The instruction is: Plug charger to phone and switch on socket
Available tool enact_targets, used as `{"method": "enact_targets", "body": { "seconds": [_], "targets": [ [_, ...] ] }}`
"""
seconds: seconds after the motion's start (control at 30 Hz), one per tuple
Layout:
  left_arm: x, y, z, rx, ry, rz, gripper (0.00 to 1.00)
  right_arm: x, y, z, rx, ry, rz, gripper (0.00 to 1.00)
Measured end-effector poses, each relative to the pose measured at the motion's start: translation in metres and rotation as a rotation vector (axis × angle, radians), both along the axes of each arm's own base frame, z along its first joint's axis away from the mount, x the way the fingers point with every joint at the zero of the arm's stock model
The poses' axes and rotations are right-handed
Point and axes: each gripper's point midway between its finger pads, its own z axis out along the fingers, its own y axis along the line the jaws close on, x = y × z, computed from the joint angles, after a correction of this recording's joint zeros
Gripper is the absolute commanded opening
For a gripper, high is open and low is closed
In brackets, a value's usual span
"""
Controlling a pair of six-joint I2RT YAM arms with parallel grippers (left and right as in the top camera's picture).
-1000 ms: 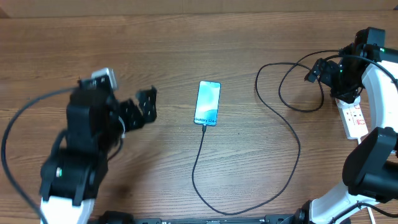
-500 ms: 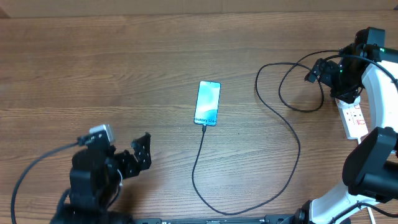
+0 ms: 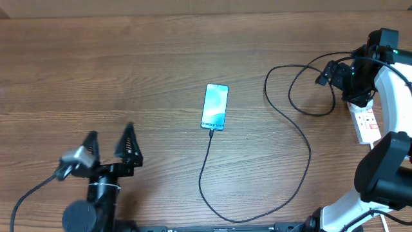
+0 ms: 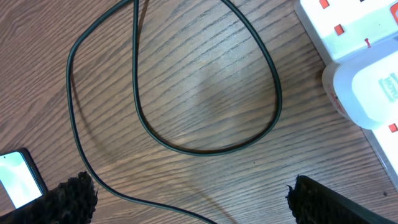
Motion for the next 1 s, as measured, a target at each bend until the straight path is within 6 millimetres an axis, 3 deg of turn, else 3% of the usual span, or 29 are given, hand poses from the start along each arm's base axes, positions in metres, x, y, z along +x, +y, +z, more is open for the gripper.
{"method": "enact_targets", "body": {
  "seconds": [0.17, 0.3, 0.5, 0.73, 1.0],
  "targets": [
    [-0.008, 0.013, 0.024, -0.025, -0.209, 0.074, 1.0, 0.0, 0.0, 0.0, 0.0, 0.0, 0.0, 1.0],
    [-0.006, 0.023, 0.016, -0.039, -0.265, 0.129, 1.0, 0.0, 0.0, 0.0, 0.0, -0.001, 0.0, 1.0],
    [0.006, 0.034, -0.022, -0.038, -0.195, 0.192, 1.0, 0.0, 0.0, 0.0, 0.0, -0.001, 0.0, 1.0],
    [0.02, 0.039, -0.088, -0.011, -0.024, 0.224, 1.0, 0.0, 0.0, 0.0, 0.0, 0.0, 0.0, 1.0],
    [0.023, 0.026, -0.128, 0.21, 0.153, 0.142, 1.0, 0.0, 0.0, 0.0, 0.0, 0.0, 0.0, 1.0]
  ]
}}
